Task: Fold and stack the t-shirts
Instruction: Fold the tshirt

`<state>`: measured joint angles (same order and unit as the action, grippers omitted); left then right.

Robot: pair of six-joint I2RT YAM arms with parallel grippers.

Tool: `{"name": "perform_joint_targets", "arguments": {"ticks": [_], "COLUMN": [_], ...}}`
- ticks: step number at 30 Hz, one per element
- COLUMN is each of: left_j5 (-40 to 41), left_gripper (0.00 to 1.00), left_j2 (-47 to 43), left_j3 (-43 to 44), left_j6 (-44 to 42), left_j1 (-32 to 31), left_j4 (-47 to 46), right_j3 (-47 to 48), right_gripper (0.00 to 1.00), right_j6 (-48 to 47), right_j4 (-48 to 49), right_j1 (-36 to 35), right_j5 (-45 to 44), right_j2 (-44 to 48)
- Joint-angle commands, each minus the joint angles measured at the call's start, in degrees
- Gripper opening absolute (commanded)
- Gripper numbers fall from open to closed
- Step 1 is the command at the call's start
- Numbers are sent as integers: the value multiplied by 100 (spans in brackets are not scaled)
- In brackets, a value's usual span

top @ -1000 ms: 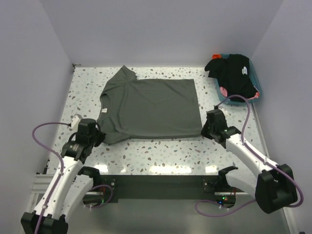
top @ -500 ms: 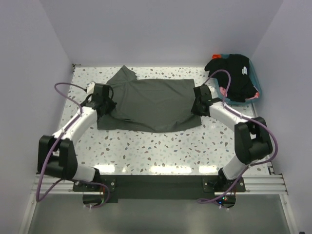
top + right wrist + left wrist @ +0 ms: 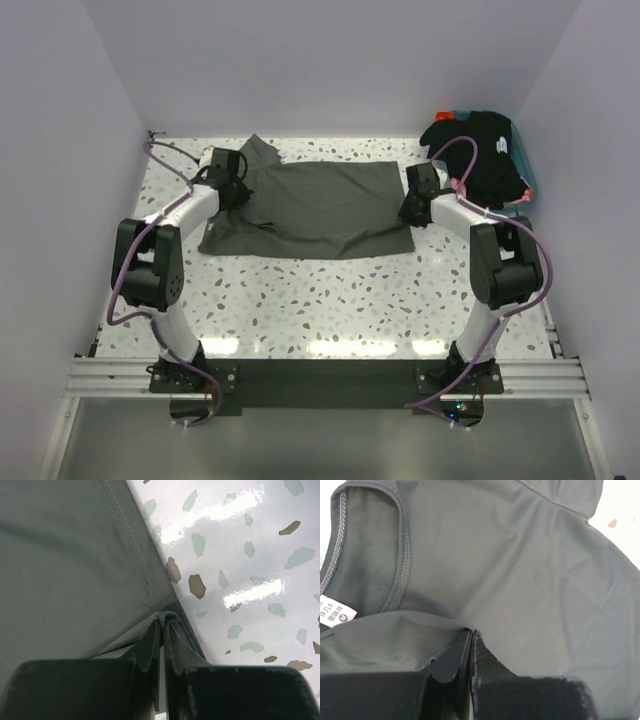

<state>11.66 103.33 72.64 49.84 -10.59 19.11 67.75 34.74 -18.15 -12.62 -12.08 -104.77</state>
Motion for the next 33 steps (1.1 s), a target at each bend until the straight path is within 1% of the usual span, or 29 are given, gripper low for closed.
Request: {"name": "perform_joint_targets", "arguments": {"ticks": [1,9,14,33], "left_j5": [-129,-401,-463,-648], "left_gripper": [0,0,0,0], "left_j2": [-5,-287,-322,-366], "left_j3": [137,-311,-400,-699], "left_j6": [-81,-71,-115,-28], "left_j1": [162,557,619,848], "left_j4": [-320,-610,-698,-927], "right_j3": [213,2,-86,-183], "right_gripper": [0,0,0,0], "right_j6": [50,112,130,165], "right_j4": [330,584,743,769], "right_j1": [146,216,225,392], "right_j5": [152,285,355,337], "right_j2": [-70,-17,45,9]}}
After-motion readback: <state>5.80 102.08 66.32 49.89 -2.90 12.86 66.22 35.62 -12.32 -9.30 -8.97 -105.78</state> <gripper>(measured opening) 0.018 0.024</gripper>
